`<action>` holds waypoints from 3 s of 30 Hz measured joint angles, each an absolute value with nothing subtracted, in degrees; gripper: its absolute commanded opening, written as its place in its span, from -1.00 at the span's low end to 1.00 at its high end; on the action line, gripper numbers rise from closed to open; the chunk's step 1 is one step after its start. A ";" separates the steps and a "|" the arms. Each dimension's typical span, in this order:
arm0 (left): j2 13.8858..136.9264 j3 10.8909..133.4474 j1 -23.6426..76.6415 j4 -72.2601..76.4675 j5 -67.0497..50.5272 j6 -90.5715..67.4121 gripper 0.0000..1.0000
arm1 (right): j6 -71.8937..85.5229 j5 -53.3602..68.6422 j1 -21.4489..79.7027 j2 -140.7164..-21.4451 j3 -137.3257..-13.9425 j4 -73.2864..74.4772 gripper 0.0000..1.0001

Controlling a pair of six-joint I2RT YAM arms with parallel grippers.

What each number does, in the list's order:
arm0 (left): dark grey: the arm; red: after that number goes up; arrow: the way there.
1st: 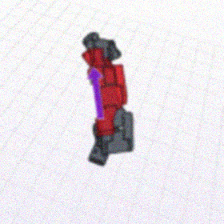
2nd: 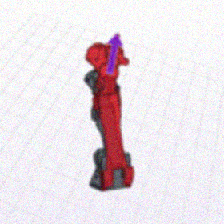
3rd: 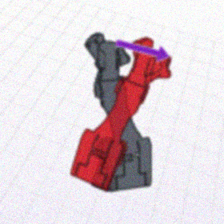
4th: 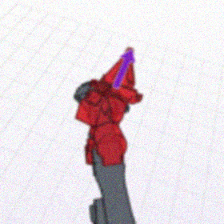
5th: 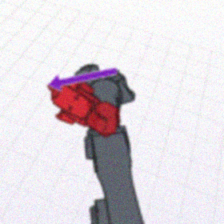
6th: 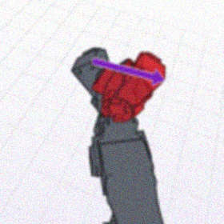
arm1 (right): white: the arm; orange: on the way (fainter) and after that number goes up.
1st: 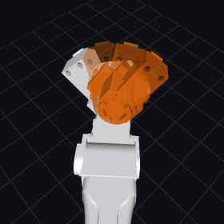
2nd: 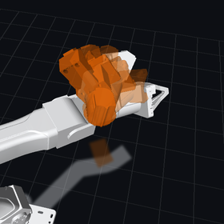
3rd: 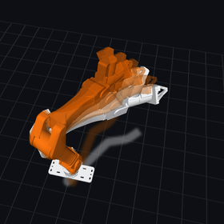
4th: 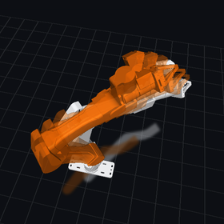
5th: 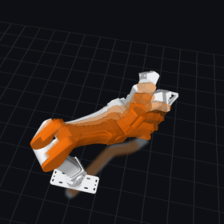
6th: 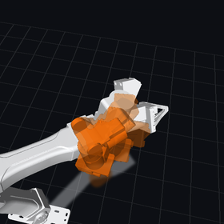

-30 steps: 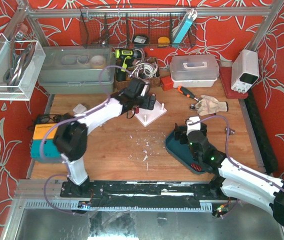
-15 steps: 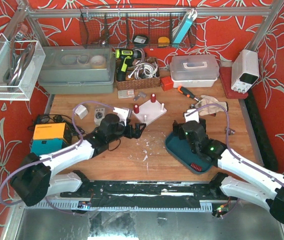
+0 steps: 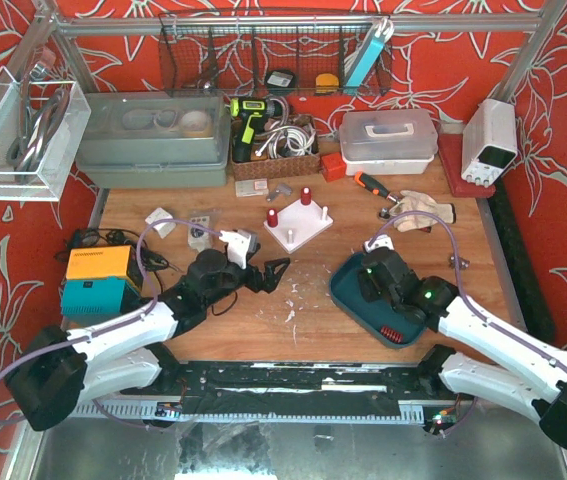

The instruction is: Install the large spring

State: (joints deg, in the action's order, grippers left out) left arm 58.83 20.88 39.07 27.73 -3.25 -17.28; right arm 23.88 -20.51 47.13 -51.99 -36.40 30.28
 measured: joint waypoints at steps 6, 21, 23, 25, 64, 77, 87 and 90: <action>54.61 19.11 39.07 29.21 -0.27 -16.21 1.00 | 22.63 -20.53 46.24 -55.61 -38.30 33.58 -0.12; 54.06 18.72 39.07 29.30 2.46 -15.40 1.00 | 19.33 -16.27 39.88 -70.24 -40.77 32.42 -0.21; 54.06 18.72 39.07 29.30 2.52 -15.31 1.00 | 19.22 -15.64 39.42 -72.07 -41.12 32.14 -0.20; 54.04 18.72 39.07 29.26 2.72 -15.14 1.00 | 19.22 -15.22 39.00 -74.32 -42.11 32.10 -0.17; 54.04 18.72 39.07 29.26 4.86 -13.93 1.00 | 25.34 -11.99 37.50 -87.22 -45.56 29.39 -0.17; 54.92 18.72 39.07 29.21 5.48 -13.89 1.00 | 25.41 -12.47 37.47 -83.22 -42.76 27.92 -0.70; 56.62 18.74 39.07 29.10 5.96 -13.89 1.00 | 24.34 -15.40 37.43 -67.33 -42.54 28.97 -1.00; 58.19 18.76 39.07 28.80 6.26 -13.93 1.00 | 22.37 -15.35 37.39 -61.19 -42.44 28.40 -1.00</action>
